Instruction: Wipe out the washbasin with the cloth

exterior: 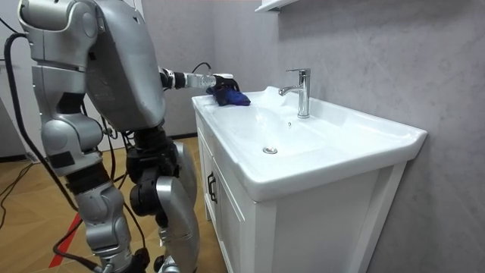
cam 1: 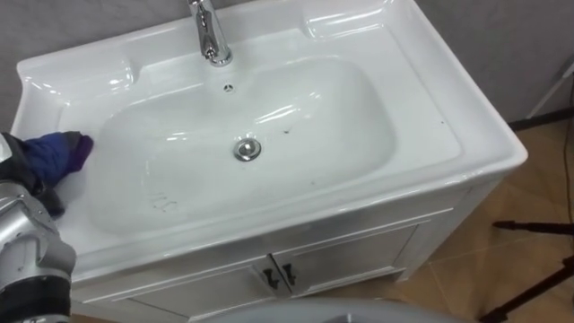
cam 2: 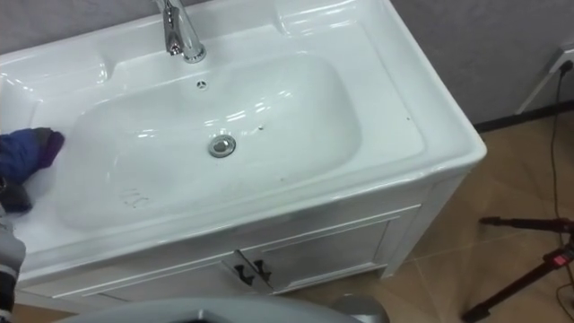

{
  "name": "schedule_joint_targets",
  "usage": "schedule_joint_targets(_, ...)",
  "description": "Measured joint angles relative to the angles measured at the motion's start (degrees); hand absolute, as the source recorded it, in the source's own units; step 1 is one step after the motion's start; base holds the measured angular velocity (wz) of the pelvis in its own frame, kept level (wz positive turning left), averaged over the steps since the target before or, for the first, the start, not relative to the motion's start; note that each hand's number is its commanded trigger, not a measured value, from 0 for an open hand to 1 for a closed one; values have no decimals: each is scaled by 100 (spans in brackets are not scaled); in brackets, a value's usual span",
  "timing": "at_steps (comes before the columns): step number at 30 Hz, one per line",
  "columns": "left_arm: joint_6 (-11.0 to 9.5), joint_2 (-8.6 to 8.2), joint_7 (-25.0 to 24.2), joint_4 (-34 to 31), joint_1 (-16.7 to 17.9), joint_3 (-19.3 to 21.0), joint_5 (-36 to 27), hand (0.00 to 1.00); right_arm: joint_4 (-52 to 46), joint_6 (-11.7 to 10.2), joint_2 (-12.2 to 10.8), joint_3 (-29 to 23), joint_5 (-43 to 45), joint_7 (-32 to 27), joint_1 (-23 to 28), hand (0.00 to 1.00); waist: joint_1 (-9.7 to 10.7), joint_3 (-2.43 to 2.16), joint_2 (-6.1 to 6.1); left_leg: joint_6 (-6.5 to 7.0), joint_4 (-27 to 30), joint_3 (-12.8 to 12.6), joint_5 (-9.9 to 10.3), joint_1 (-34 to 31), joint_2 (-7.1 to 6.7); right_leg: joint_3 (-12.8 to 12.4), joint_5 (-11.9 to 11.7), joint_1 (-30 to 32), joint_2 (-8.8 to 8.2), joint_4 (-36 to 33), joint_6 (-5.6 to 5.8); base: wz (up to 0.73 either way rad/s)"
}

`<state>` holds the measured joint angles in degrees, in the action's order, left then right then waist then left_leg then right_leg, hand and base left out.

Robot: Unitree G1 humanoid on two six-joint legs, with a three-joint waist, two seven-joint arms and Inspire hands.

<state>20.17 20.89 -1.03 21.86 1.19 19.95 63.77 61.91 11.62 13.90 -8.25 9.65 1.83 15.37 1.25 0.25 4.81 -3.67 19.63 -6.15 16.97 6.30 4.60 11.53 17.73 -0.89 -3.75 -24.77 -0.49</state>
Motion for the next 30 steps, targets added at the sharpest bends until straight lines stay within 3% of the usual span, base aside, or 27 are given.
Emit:
schedule_joint_targets(7,131,73,-515,-182,-75,-19,119,0,1,-21,11,3,7,14,-28,0,-6,2,2,0,-1,-3,0,-14,-7,18,1,15,-13,-1,1,0)
schedule_joint_targets(12,228,229,-882,-288,-237,-242,131,0,40,-41,63,2,29,14,-91,0,-4,8,19,0,14,-10,0,-23,-6,21,1,15,-12,0,1,1)
schedule_joint_targets(23,193,297,-1870,-1489,-313,-452,806,0,254,-283,115,1,261,54,-280,0,17,49,22,0,0,-12,0,-103,-7,10,-7,90,-9,24,10,0)
schedule_joint_targets(30,200,320,-2360,-1747,-377,-576,1069,0,490,-282,119,4,238,133,-509,0,34,28,45,0,13,-12,0,-158,-11,12,-8,159,-18,-1,9,0)
